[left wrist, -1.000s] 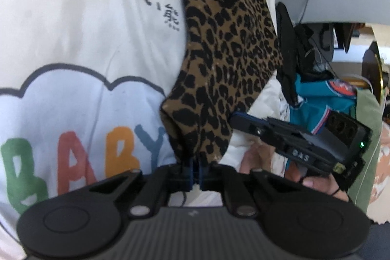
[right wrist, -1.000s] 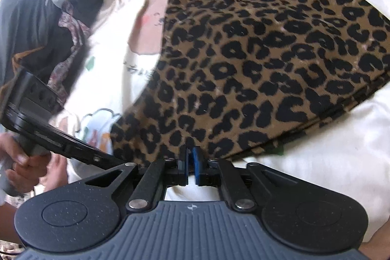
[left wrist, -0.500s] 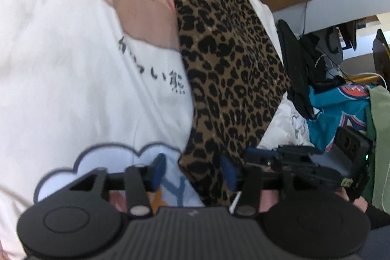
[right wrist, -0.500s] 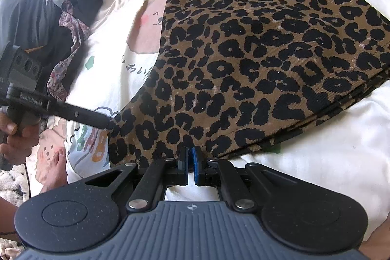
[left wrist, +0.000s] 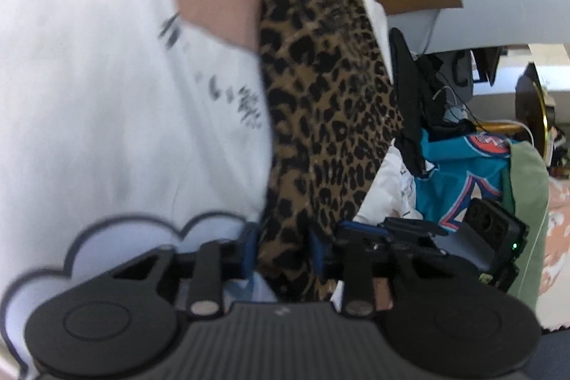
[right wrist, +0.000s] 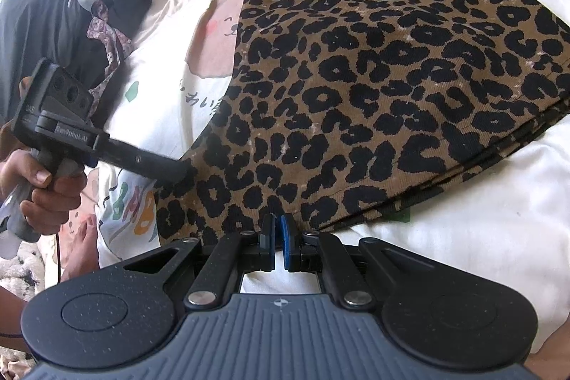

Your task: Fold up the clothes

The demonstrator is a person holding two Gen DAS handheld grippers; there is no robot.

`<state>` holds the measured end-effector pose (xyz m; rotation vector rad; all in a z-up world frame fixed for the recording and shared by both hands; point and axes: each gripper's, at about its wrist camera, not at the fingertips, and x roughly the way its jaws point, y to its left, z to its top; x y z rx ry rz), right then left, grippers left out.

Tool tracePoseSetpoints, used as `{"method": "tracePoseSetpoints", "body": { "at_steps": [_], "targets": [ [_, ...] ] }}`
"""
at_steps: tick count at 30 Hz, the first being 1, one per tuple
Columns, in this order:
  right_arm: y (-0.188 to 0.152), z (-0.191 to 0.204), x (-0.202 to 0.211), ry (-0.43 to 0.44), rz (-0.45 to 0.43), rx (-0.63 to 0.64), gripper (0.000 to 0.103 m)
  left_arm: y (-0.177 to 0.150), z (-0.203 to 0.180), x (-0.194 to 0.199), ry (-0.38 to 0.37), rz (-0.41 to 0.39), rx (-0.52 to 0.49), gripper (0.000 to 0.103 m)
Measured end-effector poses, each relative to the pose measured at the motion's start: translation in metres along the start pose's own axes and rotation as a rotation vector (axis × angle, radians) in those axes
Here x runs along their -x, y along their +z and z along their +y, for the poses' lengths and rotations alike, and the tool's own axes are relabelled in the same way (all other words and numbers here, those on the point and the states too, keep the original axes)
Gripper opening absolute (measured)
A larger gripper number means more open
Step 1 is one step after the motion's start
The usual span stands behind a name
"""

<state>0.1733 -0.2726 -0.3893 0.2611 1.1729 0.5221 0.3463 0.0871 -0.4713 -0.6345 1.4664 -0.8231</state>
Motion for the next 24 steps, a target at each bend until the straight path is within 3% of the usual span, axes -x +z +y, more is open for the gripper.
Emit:
{"method": "tracePoseSetpoints", "body": {
  "at_steps": [7, 12, 24],
  "targets": [
    [0.0, -0.002, 0.001, 0.007, 0.001, 0.002, 0.009, -0.003, 0.003, 0.01, -0.015, -0.038, 0.018, 0.009],
    [0.0, -0.003, 0.001, 0.007, 0.004, 0.002, 0.009, -0.005, 0.008, 0.0, -0.03, -0.016, 0.071, 0.019],
    [0.0, -0.002, -0.001, 0.008, 0.006, 0.004, 0.009, -0.024, 0.005, -0.018, -0.118, 0.022, 0.148, 0.024]
  ]
}}
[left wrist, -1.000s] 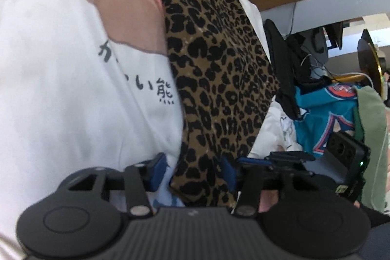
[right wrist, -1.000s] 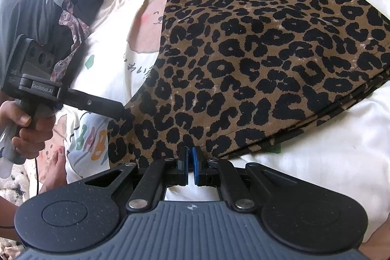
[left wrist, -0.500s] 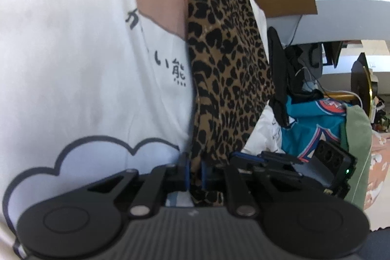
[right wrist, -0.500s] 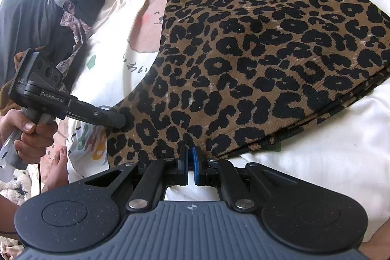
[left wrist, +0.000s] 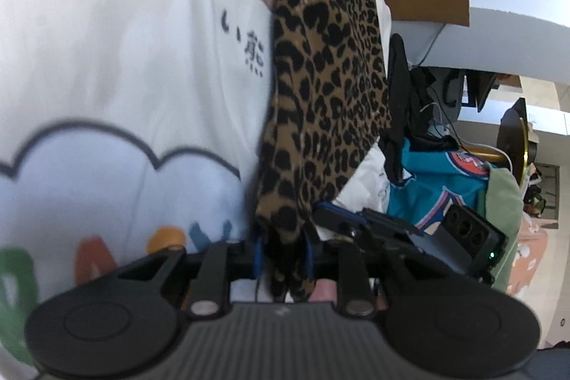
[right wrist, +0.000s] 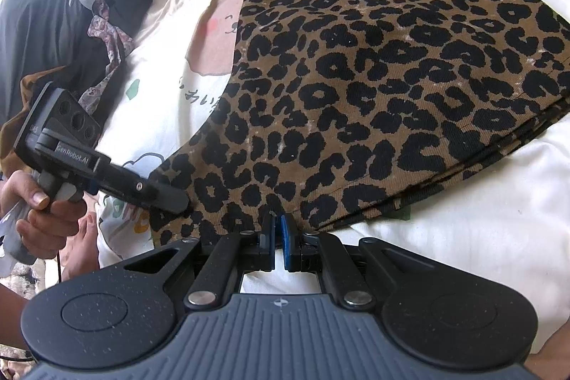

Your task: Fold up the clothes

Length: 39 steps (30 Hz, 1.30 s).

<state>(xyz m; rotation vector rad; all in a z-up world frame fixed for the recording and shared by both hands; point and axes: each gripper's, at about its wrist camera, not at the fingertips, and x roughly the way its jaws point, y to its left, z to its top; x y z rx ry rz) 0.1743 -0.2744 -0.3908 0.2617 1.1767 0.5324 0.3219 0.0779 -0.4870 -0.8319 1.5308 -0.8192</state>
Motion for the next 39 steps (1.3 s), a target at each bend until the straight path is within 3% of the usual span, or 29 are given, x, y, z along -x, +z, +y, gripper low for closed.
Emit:
{"method": "tracePoseSetpoints", "body": {
  "at_steps": [5, 13, 16, 19, 22, 26, 32, 36, 39],
  "targets": [
    [0.0, 0.0, 0.001, 0.001, -0.002, -0.002, 0.009, -0.013, 0.001, -0.006, -0.006, 0.012, 0.028, 0.027],
    [0.001, 0.0, 0.003, 0.001, -0.015, -0.011, 0.01, -0.017, 0.005, -0.007, 0.012, -0.058, 0.088, 0.023],
    [0.004, 0.001, 0.011, -0.001, -0.061, -0.015, 0.008, -0.017, 0.006, -0.007, 0.02, -0.055, 0.092, 0.01],
    [0.009, -0.004, 0.021, -0.016, -0.113, -0.025, 0.008, -0.018, 0.007, -0.006, 0.027, -0.056, 0.083, 0.007],
    [0.018, -0.017, 0.028, -0.075, -0.151, -0.043, 0.01, -0.018, 0.002, -0.005, 0.055, -0.054, 0.048, 0.006],
    [0.03, -0.043, 0.043, -0.158, -0.214, -0.095, 0.021, -0.018, -0.004, -0.004, 0.085, -0.052, 0.015, 0.006],
    [0.044, -0.084, 0.068, -0.315, -0.309, -0.141, 0.022, -0.018, -0.008, 0.003, 0.099, -0.049, -0.007, 0.006],
    [0.054, -0.104, 0.079, -0.464, -0.358, -0.112, 0.022, -0.018, -0.01, 0.005, 0.103, -0.05, -0.009, 0.006],
    [0.063, -0.124, 0.083, -0.486, -0.358, -0.135, 0.022, -0.018, -0.011, 0.008, 0.106, -0.05, -0.015, 0.006]
  ]
}}
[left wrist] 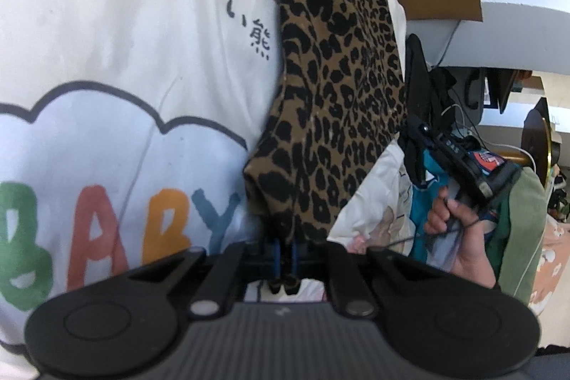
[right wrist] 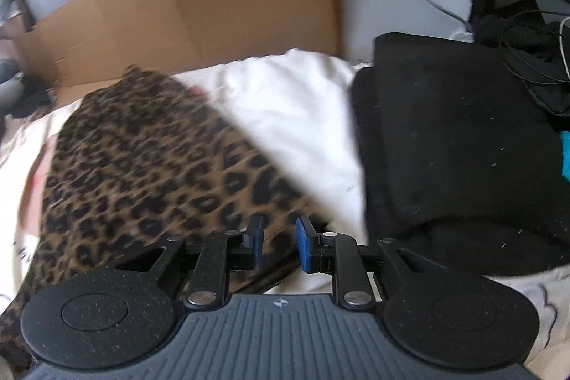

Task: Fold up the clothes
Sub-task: 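Open the right tool and withdraw it while the left tool keeps holding the waistband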

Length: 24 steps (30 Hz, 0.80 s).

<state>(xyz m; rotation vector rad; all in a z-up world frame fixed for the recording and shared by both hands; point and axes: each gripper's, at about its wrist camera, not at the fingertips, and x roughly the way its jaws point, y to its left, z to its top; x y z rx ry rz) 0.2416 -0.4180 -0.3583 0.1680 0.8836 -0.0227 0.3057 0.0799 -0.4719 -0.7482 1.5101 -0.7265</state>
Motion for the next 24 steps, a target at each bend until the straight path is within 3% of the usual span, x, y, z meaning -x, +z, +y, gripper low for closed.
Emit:
{"method": "tracePoseSetpoints", "body": {
  "at_steps": [6, 9, 11, 17, 24],
  "targets": [
    [0.007, -0.01, -0.028, -0.016, 0.069, 0.043, 0.026, 0.003, -0.004, 0.004, 0.024, -0.003, -0.028, 0.006],
    [0.007, -0.008, -0.034, 0.009, 0.098, 0.061, 0.031, 0.003, -0.004, 0.004, 0.029, -0.004, -0.028, 0.006],
    [0.007, -0.006, -0.036, 0.031, 0.117, 0.079, 0.041, 0.004, -0.004, 0.005, 0.032, -0.004, -0.027, 0.006],
    [0.008, -0.011, -0.047, 0.075, 0.164, 0.09, 0.047, 0.005, -0.004, 0.006, 0.036, -0.004, -0.034, 0.006],
    [0.013, -0.017, -0.055, 0.121, 0.174, 0.085, 0.048, 0.006, -0.005, 0.006, 0.036, 0.001, -0.04, 0.006]
  ]
}}
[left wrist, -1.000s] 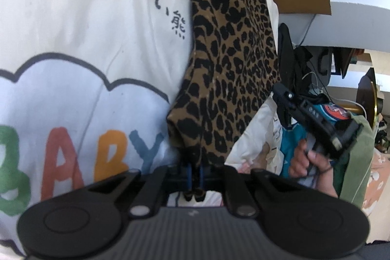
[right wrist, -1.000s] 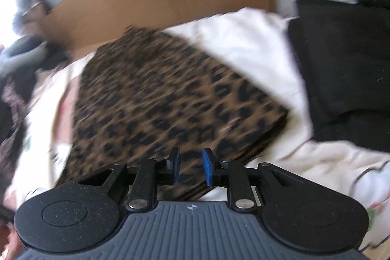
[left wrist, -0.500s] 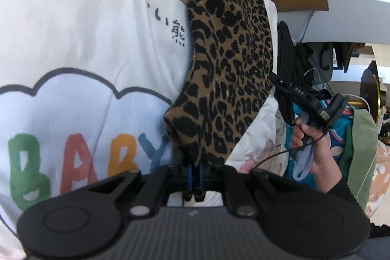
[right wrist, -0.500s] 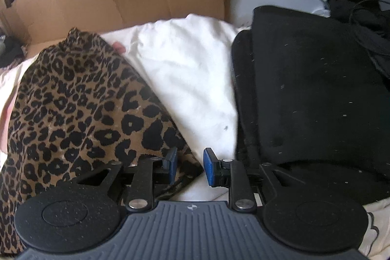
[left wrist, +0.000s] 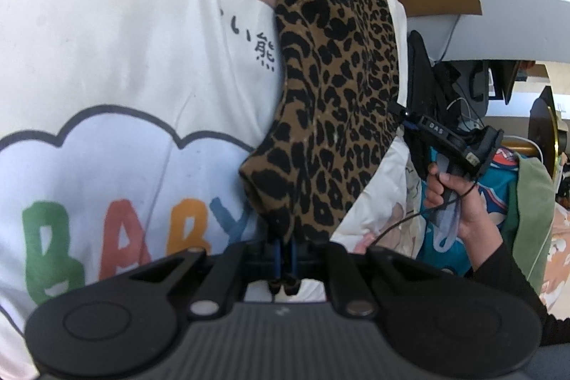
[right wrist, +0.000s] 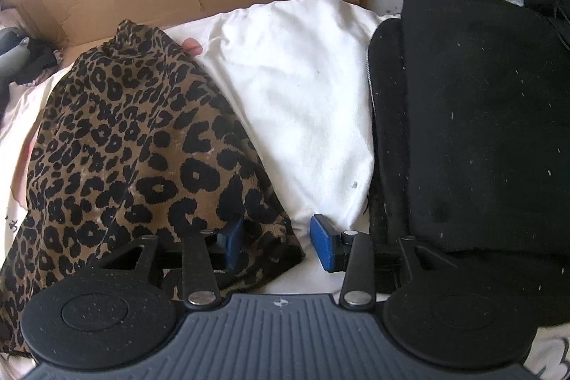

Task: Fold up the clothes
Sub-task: 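Open the right tool and withdraw it while the left tool keeps holding the waistband, then grasp the leopard-print trousers edge with the right tool beside the left tool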

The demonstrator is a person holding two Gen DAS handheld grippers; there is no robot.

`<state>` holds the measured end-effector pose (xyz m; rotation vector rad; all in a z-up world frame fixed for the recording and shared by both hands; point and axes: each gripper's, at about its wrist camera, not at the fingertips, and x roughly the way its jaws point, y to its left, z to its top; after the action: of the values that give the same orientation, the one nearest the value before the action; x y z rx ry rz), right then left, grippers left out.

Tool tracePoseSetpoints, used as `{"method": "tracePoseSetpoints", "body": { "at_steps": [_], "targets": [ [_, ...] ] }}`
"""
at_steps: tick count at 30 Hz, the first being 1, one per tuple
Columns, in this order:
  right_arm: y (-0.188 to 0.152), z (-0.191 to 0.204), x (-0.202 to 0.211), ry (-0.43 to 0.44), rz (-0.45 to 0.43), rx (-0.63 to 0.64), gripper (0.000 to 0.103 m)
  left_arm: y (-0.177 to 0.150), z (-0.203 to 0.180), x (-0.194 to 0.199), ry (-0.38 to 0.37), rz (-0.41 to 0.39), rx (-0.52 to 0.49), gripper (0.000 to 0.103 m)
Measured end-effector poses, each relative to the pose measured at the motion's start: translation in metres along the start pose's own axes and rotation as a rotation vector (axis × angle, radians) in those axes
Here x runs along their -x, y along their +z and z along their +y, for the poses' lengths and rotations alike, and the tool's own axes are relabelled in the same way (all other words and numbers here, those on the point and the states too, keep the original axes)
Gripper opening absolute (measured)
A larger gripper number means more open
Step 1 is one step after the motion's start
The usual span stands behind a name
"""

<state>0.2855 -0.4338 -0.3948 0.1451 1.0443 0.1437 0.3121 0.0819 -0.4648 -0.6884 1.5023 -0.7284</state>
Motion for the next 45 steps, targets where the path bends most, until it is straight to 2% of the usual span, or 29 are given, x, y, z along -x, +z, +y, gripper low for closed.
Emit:
{"method": "tracePoseSetpoints", "body": {
  "at_steps": [4, 6, 9, 14, 17, 23, 26, 31, 37, 45],
  "targets": [
    [0.008, -0.003, -0.006, 0.033, -0.008, 0.01, 0.047, 0.001, 0.0, 0.0, 0.003, 0.002, -0.002, 0.006],
    [0.009, -0.004, -0.008, 0.057, -0.01, 0.023, 0.038, 0.001, 0.0, 0.0, 0.003, 0.002, -0.002, 0.006],
    [0.01, -0.003, -0.007, 0.078, -0.005, 0.048, 0.031, 0.001, 0.0, 0.001, 0.002, 0.0, -0.003, 0.006],
    [0.009, 0.001, 0.001, 0.084, 0.006, 0.076, 0.013, 0.004, -0.002, 0.009, -0.006, -0.006, -0.013, 0.006],
    [0.008, -0.001, 0.005, 0.106, 0.014, 0.056, 0.007, 0.007, -0.003, 0.02, -0.005, -0.018, -0.014, 0.005],
    [0.008, 0.0, 0.018, 0.137, 0.007, 0.013, 0.003, 0.011, -0.004, 0.044, 0.007, -0.044, -0.008, 0.005],
    [0.006, 0.004, 0.025, 0.159, 0.005, -0.016, 0.003, 0.015, -0.009, 0.056, 0.044, -0.048, -0.054, 0.005],
    [0.0, 0.008, 0.034, 0.206, 0.01, -0.082, 0.002, 0.019, -0.009, 0.079, 0.073, -0.054, -0.072, 0.005],
    [-0.018, 0.02, 0.045, 0.245, 0.012, -0.123, 0.002, 0.018, -0.007, 0.103, 0.117, -0.051, -0.086, 0.005],
    [-0.049, 0.041, 0.059, 0.281, 0.031, -0.18, 0.002, 0.019, 0.006, 0.121, 0.176, -0.056, -0.058, 0.005]
  ]
}}
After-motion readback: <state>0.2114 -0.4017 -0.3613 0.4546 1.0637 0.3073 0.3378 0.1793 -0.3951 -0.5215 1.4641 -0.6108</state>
